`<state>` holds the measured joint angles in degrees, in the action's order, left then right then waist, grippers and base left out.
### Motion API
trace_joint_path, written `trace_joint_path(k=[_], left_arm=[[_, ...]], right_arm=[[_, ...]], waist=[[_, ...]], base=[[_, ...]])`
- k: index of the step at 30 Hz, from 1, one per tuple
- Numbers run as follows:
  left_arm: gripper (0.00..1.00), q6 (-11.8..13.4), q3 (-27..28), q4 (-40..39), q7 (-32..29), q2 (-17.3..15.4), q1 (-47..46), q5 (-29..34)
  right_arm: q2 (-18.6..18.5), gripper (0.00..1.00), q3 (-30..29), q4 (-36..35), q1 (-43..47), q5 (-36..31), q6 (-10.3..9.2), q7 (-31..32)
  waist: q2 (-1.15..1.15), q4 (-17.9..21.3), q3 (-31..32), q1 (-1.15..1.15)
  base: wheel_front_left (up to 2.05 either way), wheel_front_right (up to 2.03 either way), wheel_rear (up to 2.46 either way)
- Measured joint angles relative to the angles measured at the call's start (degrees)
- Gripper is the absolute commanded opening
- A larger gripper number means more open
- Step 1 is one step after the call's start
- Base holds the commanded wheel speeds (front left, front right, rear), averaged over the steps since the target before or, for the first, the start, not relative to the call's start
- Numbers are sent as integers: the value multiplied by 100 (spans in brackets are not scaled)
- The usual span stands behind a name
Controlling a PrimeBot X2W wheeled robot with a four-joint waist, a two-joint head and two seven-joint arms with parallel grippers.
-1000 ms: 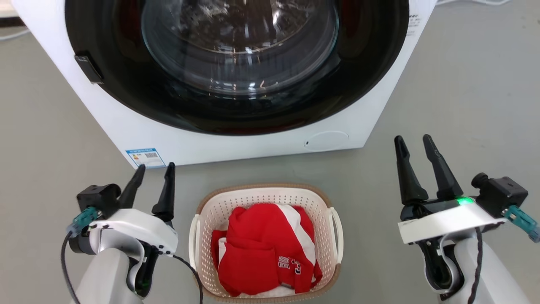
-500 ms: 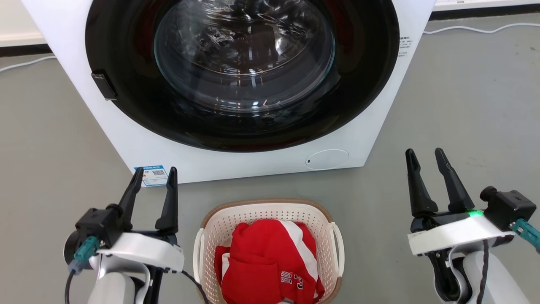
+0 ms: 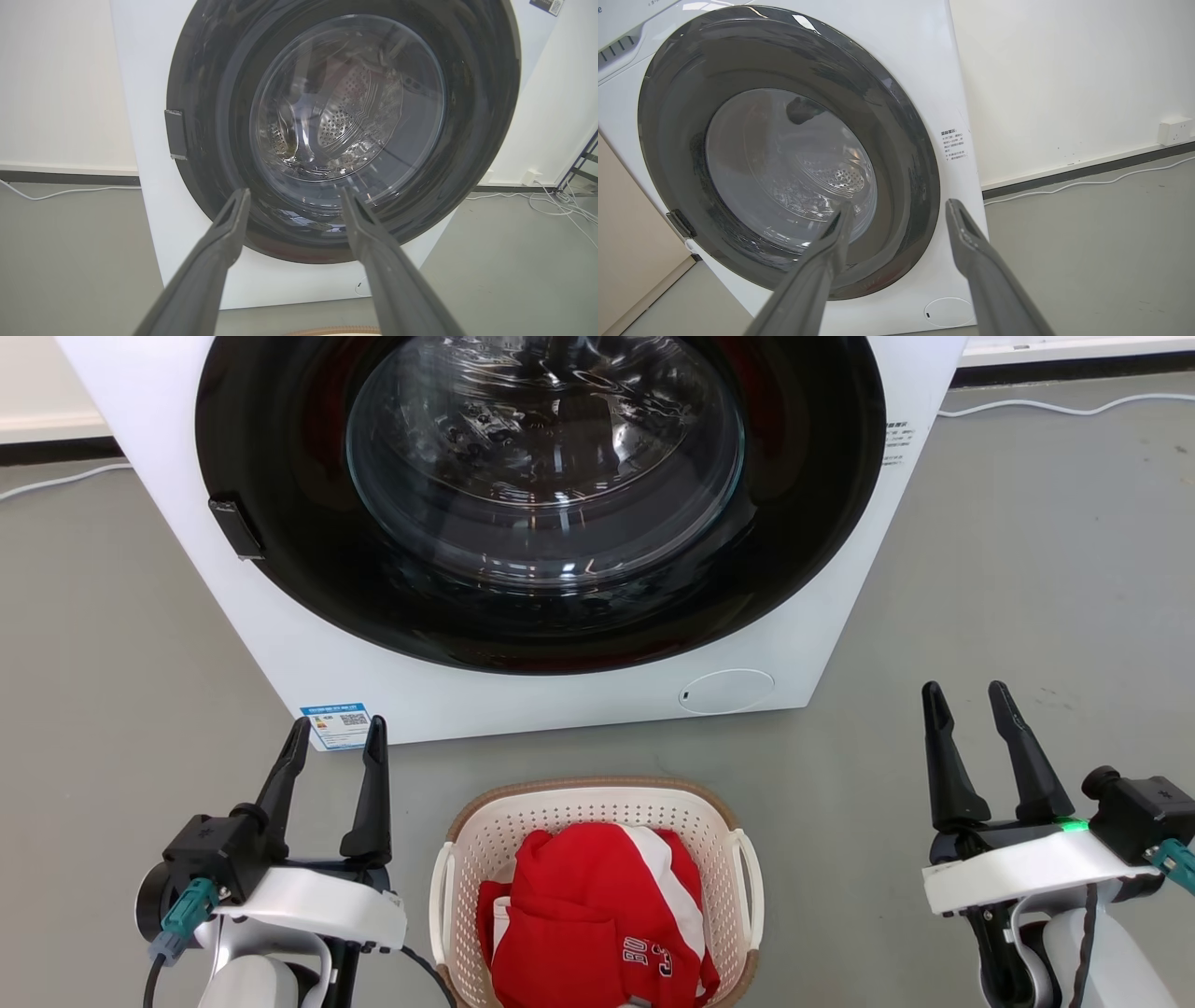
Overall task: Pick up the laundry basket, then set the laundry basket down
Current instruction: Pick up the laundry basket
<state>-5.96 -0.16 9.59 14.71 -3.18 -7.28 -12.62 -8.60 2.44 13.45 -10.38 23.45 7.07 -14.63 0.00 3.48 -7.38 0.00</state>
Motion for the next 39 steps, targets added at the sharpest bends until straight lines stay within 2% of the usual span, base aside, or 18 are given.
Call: trace_joint_path(k=[30, 39], left_arm=[[100, 15, 57, 1, -1, 88, 1, 7], [100, 15, -13, 207, 0, 89, -5, -16]], right_arm=[[18, 100, -4, 13, 2, -58, 0, 0], [19, 100, -15, 19, -1, -20, 0, 0]], waist=[[0, 30, -74, 0], [0, 33, -314, 0]], base=[[0, 0, 0], [0, 0, 0]])
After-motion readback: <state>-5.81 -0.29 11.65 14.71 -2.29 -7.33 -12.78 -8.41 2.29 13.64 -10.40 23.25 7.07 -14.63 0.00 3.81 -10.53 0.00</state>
